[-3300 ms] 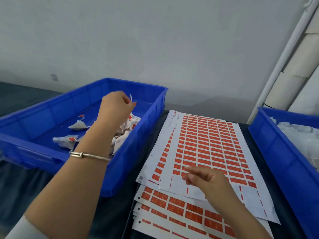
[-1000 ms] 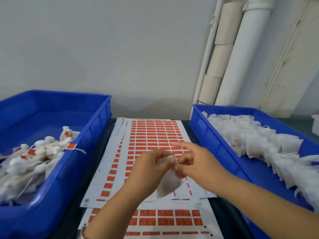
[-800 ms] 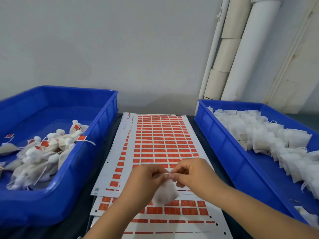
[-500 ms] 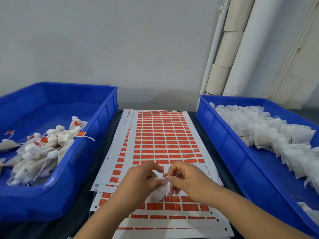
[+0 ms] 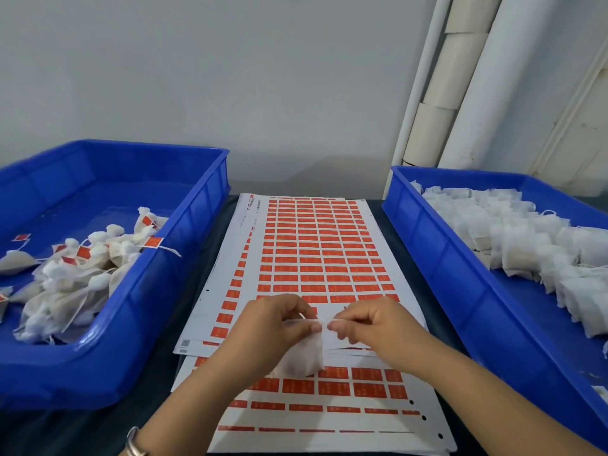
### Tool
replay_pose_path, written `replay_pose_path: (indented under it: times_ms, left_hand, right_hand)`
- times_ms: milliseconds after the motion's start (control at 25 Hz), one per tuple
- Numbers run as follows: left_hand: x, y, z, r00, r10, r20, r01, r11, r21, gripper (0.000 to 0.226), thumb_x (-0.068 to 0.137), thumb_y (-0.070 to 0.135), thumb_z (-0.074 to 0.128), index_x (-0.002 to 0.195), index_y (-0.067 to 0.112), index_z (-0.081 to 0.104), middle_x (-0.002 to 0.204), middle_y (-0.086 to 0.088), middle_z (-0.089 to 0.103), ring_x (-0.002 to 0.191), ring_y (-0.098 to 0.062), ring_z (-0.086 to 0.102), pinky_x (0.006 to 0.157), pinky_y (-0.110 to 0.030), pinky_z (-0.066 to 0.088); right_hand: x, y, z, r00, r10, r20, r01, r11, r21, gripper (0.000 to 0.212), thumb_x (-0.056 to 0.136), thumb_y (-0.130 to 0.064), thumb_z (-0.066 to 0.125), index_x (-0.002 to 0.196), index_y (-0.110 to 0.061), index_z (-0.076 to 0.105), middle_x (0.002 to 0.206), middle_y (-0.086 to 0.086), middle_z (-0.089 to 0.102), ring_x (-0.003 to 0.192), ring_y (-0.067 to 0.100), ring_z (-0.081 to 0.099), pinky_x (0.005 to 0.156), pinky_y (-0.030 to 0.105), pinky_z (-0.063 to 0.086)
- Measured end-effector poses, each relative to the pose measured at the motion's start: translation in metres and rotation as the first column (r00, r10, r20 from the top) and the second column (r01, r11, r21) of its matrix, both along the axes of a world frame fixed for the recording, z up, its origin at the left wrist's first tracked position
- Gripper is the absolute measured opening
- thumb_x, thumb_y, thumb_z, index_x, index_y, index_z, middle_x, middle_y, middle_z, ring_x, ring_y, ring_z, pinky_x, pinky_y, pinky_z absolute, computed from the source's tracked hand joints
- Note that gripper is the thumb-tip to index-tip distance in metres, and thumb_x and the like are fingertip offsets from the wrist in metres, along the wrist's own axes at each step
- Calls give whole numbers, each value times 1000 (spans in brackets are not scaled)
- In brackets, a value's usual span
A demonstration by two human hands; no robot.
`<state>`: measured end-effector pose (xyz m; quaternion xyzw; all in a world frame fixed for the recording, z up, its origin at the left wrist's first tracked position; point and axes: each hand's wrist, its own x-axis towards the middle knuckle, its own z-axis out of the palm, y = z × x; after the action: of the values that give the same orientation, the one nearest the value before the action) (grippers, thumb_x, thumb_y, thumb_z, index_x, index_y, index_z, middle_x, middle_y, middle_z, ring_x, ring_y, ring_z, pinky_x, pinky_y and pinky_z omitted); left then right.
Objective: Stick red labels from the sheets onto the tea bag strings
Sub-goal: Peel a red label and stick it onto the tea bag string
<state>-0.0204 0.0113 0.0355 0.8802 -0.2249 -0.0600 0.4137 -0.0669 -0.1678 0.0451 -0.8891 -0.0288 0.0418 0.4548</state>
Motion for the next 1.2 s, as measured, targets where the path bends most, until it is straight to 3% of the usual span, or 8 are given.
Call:
replay_pose_path:
  times_ms: [320,640,720,840,880,1040,1120,1200]
  left_hand:
    - [-1,-4,-4,1000,31,-3,-32,999,-43,21,87,32,61,70,42,57,73,26,58,72,4,57,53,-1,40]
    - [1,-9,-6,974,40,-225,-77,984,-159,15,86,26,64,73,32,67,75,17,65,77,-3,60,63,-12,50]
    - [-1,-14,-8,898,79,-432,-239,913,-330,19,87,16,62,72,24,70,76,6,67,83,-16,63,76,-28,57]
    - [-3,-15,-12,804,24,-594,-367,806,-464,17,87,19,63,74,21,73,80,0,71,84,-24,68,79,-38,58]
    - [-3,-15,-13,797,25,-604,-391,783,-484,16,87,23,62,76,21,73,81,1,72,82,-22,70,77,-38,58]
    - [2,-16,-17,786,91,-612,-486,702,-520,16,84,29,64,73,20,72,78,2,72,77,-18,70,73,-34,58]
    - [4,-12,-16,790,101,-604,-496,685,-534,16,84,30,64,76,19,72,80,2,72,80,-17,69,74,-31,55]
    - [8,-7,-14,787,132,-602,-524,658,-540,15,83,32,64,82,19,72,81,2,73,81,-16,69,73,-28,53]
  right_hand:
    - [-3,-4,-4,982,-185,-26,176,872,457,33,95,-13,50,75,-20,75,71,0,69,61,9,60,65,19,53]
    - [11,17,-12,917,-143,-372,396,214,893,24,92,-23,54,86,-12,75,81,7,71,66,14,67,60,26,56]
    - [14,25,-15,921,-139,-363,388,301,871,32,87,-47,52,107,-26,65,102,0,73,89,17,71,66,26,56]
    - [6,37,-26,948,-199,-248,295,845,447,66,64,-72,62,123,-48,44,126,-21,52,119,16,54,85,29,54]
    - [3,43,-31,958,-199,-207,251,931,264,74,67,-66,68,131,-51,35,130,-20,46,123,16,50,89,30,51]
    - [4,60,-52,954,-290,-73,291,957,9,56,80,-45,69,128,-44,40,109,-24,45,107,9,55,89,25,50]
    - [6,59,-53,946,-316,-66,319,947,30,12,90,-43,57,100,-36,56,89,-29,53,84,1,60,74,12,51]
    - [4,55,-47,945,-301,-132,316,941,120,30,95,-35,49,71,-32,66,72,-22,62,73,1,61,58,6,46]
